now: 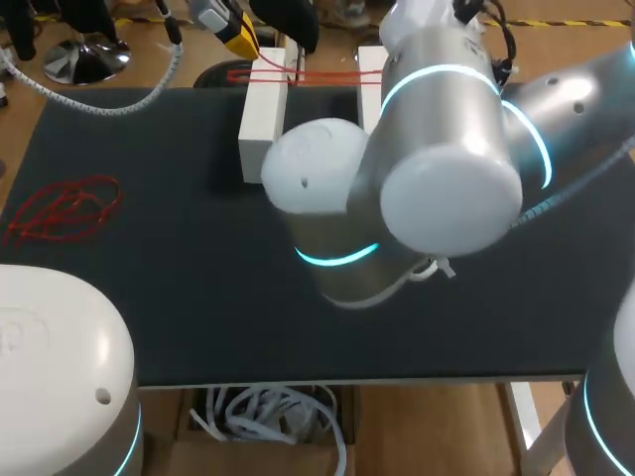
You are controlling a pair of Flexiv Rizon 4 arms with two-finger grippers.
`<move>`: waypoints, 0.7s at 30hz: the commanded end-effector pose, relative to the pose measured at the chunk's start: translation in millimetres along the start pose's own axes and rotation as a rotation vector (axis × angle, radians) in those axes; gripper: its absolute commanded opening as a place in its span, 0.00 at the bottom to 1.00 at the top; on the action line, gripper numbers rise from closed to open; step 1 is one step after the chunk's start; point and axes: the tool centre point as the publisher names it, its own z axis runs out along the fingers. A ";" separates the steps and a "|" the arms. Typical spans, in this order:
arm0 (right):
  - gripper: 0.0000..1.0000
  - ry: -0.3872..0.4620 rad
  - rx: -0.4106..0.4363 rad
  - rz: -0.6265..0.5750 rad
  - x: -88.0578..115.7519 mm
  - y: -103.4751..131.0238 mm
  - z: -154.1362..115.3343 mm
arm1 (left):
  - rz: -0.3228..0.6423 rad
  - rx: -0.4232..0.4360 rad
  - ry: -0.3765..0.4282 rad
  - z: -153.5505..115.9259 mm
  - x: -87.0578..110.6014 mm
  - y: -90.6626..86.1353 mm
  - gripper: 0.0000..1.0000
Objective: Grab the tape and strap the tape.
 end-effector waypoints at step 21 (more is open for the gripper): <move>0.00 -0.046 0.011 -0.308 31.1 12.0 -11.3 | -0.002 -0.004 0.001 -1.0 0.6 -0.1 0.00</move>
